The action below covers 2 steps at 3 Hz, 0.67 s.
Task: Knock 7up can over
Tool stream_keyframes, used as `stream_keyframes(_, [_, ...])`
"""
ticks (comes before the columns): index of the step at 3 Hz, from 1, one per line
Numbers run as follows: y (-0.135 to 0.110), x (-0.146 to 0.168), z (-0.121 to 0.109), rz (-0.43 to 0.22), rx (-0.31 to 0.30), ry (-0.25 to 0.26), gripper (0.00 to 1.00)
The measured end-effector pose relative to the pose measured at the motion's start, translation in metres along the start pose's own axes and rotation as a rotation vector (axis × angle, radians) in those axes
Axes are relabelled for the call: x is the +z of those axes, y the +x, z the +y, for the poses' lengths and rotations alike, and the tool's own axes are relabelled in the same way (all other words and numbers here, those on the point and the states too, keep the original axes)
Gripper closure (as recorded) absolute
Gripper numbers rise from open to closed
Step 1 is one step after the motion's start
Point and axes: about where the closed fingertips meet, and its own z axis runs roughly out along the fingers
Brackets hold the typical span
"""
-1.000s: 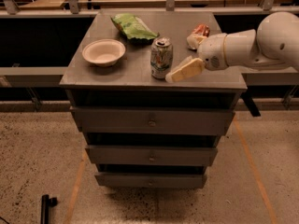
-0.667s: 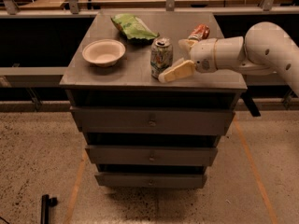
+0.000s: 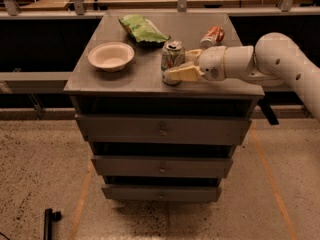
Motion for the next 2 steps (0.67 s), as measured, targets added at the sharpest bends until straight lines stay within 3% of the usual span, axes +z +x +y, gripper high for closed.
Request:
stream_keyframes(1, [-0.001, 0.006, 0.004, -0.001, -0.005, -0.021, 0.69])
stream_keyframes(2, [-0.015, 0.008, 0.007, 0.085, -0.065, -0.021, 0.93])
